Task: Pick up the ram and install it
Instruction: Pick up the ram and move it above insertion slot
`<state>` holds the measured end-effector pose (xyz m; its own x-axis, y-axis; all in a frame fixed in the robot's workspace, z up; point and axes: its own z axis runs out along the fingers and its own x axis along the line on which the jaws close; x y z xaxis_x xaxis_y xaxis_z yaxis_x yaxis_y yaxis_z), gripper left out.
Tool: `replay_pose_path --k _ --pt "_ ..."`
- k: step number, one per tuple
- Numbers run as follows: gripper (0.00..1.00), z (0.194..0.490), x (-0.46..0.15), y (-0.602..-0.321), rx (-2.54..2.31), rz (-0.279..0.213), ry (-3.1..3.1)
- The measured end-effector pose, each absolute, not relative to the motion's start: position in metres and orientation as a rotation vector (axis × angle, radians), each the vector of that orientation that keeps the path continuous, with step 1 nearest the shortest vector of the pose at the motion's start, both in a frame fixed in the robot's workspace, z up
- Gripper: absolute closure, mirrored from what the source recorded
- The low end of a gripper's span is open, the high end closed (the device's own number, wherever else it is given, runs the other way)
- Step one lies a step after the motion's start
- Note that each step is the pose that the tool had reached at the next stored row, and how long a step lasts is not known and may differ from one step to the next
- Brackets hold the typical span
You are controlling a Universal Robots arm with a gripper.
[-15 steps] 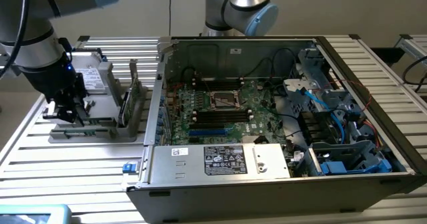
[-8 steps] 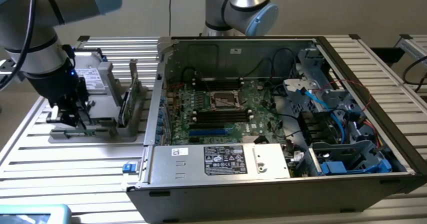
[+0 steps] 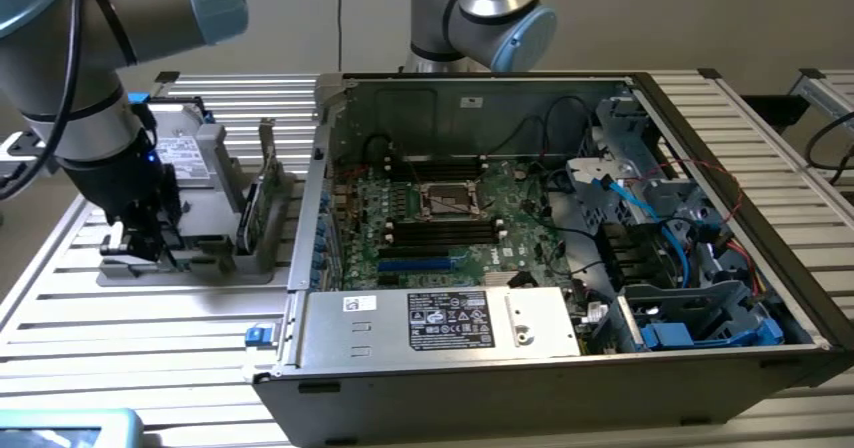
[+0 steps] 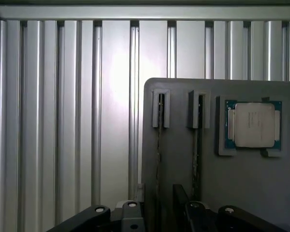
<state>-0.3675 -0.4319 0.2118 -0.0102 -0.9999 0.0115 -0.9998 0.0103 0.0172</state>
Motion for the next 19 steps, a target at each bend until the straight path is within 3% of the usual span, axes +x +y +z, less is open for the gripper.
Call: replay_pose_path --k 19 --pt "0.64 0.196 -0.367 -0.432 2.185 -0.014 -2.222"
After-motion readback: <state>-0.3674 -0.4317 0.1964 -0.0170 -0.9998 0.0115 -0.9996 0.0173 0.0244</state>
